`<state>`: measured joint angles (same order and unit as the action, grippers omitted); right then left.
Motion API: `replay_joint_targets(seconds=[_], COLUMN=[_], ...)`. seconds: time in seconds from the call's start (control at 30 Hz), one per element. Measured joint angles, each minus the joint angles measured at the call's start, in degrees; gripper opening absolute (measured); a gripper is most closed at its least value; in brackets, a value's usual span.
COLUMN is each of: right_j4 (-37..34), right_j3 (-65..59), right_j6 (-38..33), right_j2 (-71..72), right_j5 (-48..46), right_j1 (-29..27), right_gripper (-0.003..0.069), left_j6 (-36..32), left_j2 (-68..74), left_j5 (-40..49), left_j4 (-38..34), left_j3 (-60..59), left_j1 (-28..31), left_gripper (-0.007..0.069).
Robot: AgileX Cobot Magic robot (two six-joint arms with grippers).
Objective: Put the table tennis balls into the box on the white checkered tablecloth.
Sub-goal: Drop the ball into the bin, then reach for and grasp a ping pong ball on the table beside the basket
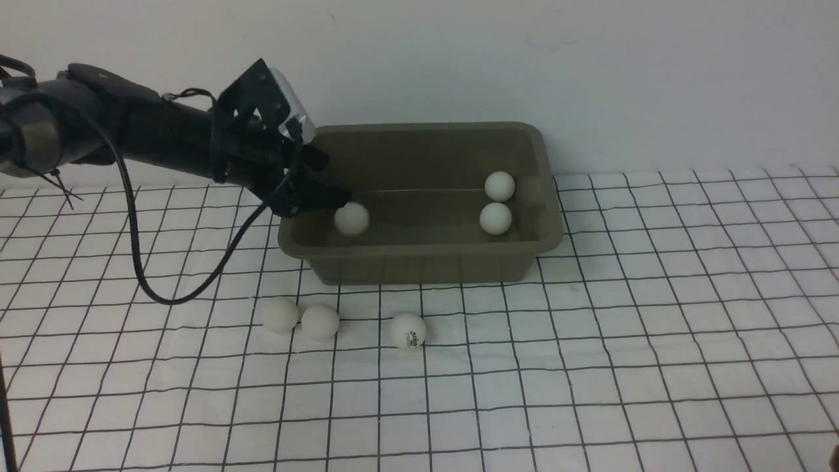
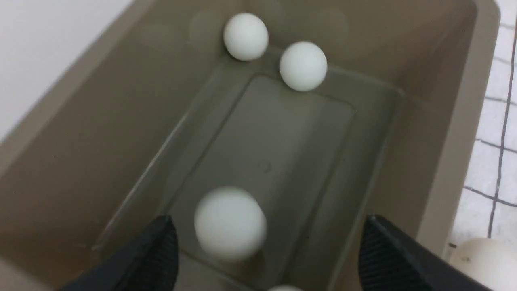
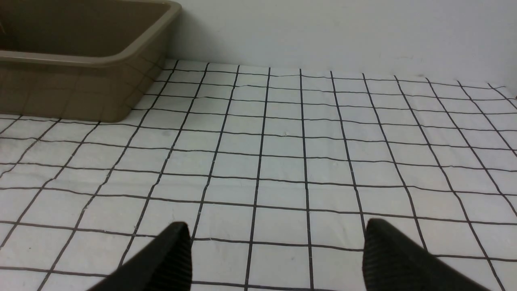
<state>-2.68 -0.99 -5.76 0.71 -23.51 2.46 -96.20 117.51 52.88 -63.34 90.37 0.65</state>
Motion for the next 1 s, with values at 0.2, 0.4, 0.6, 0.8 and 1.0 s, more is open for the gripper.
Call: replay_joint_targets(seconds=[0.2,0.4,0.6,0.8,1.0], right_j4=[0.0,0.0,0.0,0.0,0.0], right_j3=[0.0,0.0,0.0,0.0,0.0], right_j6=[0.0,0.0,0.0,0.0,0.0], right_j2=[0.0,0.0,0.0,0.0,0.0], right_j5=[0.0,0.0,0.0,0.0,0.0], right_j1=[0.0,0.0,0.0,0.0,0.0], right_gripper=[0.0515,0.0515,0.0515,0.0515,0.0515], left_j6=[13.3,26.1,38.5,33.3,24.5], left_j2=[-11.6,-17.9,-20.3,-20.4,-19.6], left_j5=[0.4,3.9,16.8,17.3,9.1], left_j4=[18.7,33.9,36.3,34.8,33.7], left_j3=[0.0,0.0,0.0,-3.1,-15.5], left_j1=[2.4,2.6,2.6,2.6,2.6], left_gripper=[0.0505,0.0458,0.0436,0.0436,0.0436])
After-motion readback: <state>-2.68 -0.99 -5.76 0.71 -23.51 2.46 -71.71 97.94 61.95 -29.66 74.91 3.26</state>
